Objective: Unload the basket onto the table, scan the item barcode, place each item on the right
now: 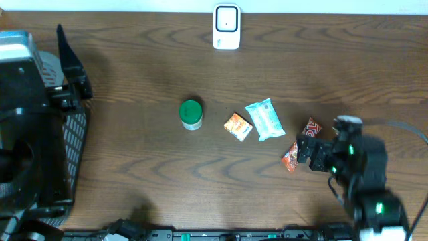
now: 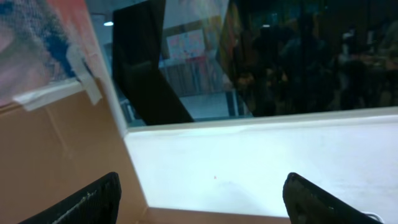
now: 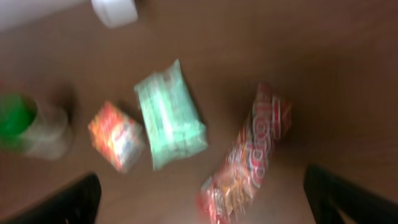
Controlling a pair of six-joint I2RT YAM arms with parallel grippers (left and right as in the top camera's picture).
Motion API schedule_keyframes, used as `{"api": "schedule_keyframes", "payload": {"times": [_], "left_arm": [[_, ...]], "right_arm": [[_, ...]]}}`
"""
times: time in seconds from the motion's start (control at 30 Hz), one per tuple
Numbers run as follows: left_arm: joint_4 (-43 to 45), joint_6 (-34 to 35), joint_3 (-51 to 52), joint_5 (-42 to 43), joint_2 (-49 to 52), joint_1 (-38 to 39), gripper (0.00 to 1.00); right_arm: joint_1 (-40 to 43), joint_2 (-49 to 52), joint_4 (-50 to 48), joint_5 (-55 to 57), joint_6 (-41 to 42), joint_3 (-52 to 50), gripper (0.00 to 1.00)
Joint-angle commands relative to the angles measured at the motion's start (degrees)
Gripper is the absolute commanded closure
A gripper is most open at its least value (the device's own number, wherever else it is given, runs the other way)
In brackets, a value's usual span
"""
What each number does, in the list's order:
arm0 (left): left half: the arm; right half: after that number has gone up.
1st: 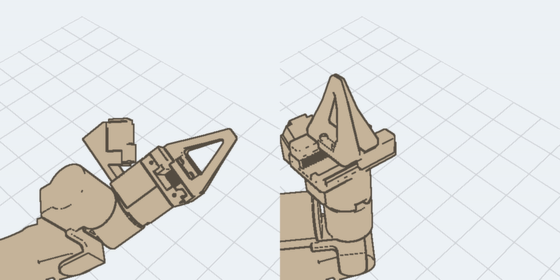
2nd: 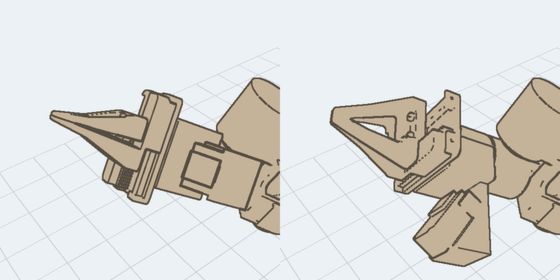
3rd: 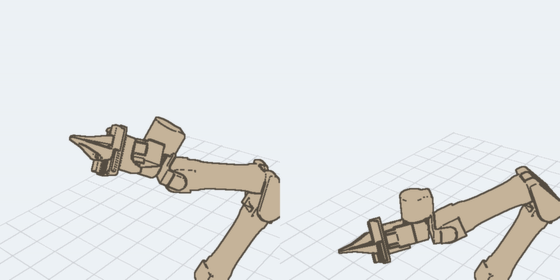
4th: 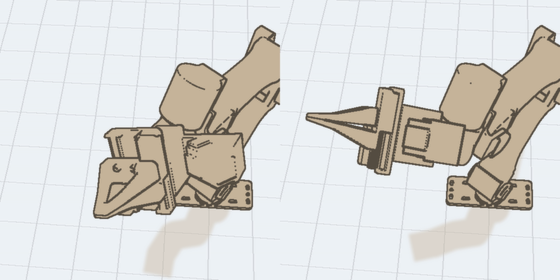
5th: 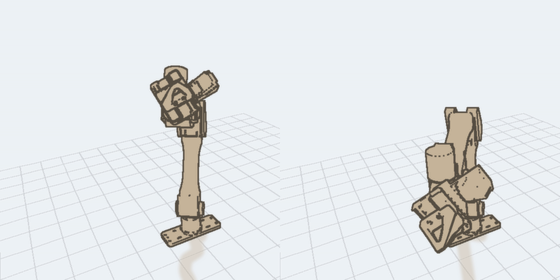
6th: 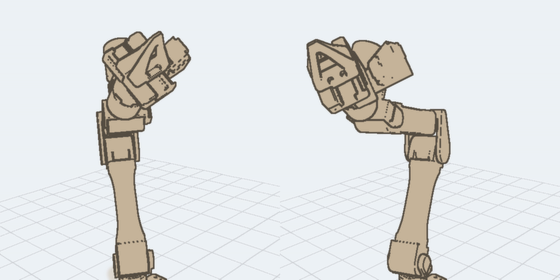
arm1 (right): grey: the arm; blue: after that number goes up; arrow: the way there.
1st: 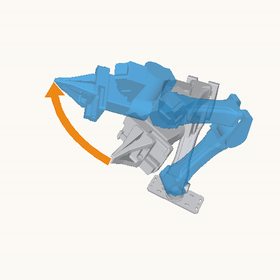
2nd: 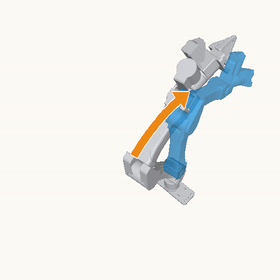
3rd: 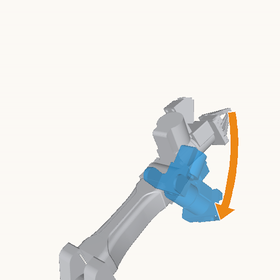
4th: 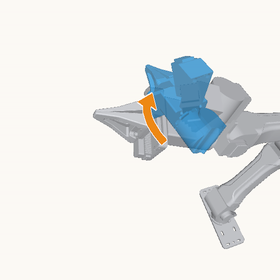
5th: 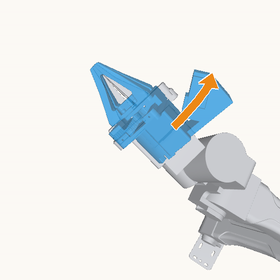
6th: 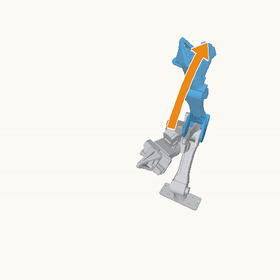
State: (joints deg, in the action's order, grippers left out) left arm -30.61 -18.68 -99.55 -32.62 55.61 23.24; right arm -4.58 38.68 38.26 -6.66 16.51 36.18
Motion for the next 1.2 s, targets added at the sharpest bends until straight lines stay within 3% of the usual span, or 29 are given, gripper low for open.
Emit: {"api": "schedule_keyframes", "payload": {"times": [0.0, 0.07, 0.2, 0.27, 0.37, 0.43, 0.6, 0.73, 1.17], "left_arm": [[1.7, -1.0, 3.7, -1.5, -4.5, -0.2, 0.17], [2.8, -1.0, 5.5, -1.5, -6.7, -0.2, 0.17], [3.5, -1.0, 6.8, -1.5, -9.4, -0.2, 0.17], [3.5, -1.0, 6.8, -1.5, -9.9, -0.2, 0.17], [3.5, -1.0, 6.8, -1.5, -10.1, -0.2, 0.16], [3.5, -1.0, 6.8, -1.5, -10.1, -0.2, 0.16], [3.5, -1.0, 6.9, -1.5, -10.4, -0.2, 0.17], [3.5, -1.0, 7.1, -1.5, -11.0, -0.2, 0.16], [3.7, -1.0, 7.6, -1.5, -11.2, -0.2, 0.16]], "right_arm": [[-0.2, 21.0, 11.5, -14.2, -11.0, 16.0, 0.01], [-0.2, 29.4, 16.9, -20.3, -13.2, 22.4, 0.01], [-0.2, 40.6, 20.7, -21.1, -16.2, 29.8, 0.01], [0.3, 44.3, 20.1, -20.5, -13.1, 31.7, 0.10], [3.1, 48.0, 18.9, -14.2, -2.6, 31.6, 0.01], [6.5, 50.0, 18.4, -15.3, -0.9, 30.4, 0.01], [13.5, 55.6, 6.8, -31.6, -6.8, 22.8, 0.01], [14.0, 61.3, -3.0, -37.3, -7.3, 18.5, 0.01], [6.9, 73.6, -14.5, -34.6, -1.7, 18.4, 0.01]]}}
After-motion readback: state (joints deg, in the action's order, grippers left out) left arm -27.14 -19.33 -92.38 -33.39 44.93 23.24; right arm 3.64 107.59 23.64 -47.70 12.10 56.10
